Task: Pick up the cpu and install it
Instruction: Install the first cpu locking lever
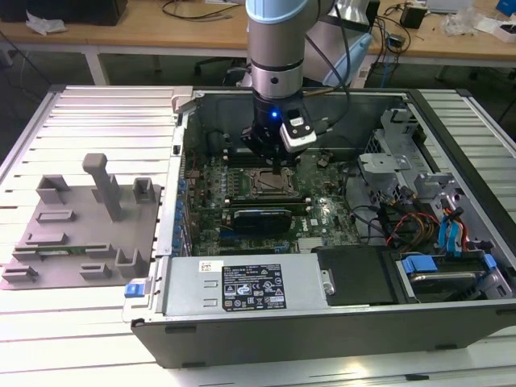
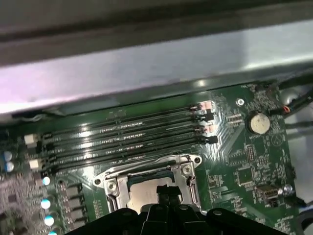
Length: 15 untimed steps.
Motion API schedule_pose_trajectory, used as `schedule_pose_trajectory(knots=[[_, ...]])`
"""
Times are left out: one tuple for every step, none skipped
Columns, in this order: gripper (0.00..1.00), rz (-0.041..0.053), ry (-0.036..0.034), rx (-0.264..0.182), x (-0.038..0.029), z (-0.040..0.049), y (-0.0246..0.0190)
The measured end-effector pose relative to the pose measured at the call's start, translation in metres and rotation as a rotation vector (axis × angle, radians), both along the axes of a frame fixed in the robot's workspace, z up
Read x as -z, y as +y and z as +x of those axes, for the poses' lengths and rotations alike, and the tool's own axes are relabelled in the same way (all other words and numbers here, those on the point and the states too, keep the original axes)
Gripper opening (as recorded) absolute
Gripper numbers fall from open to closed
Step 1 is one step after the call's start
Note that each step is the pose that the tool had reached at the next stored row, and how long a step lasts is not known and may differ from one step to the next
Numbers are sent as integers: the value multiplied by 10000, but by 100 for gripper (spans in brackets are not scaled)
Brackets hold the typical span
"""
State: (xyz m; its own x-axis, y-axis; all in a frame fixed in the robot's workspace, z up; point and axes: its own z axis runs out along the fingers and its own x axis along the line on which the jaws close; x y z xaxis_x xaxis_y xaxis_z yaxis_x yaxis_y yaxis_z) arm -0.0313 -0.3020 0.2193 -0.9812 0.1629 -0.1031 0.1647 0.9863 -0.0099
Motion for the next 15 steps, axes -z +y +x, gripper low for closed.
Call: schedule_pose_trajectory(knots=[[11,-63,0,-385,1,0,0],[11,-117,0,-654,2,0,1],[11,-168,1,-765,2,0,1],[11,-176,2,-772,1,0,0],[11,-178,1,-773,1,0,0],[11,-180,2,-773,1,0,0],[11,-181,2,-774,1,0,0],[11,-180,16,-774,2,5,0],[11,-186,45,-773,3,11,1],[11,-205,102,-774,2,23,0],[11,-217,170,-775,2,35,0],[11,-235,222,-775,2,45,0],[11,-262,288,-775,1,55,0],[11,-286,343,-775,1,65,0],[11,-287,348,-775,1,65,0]])
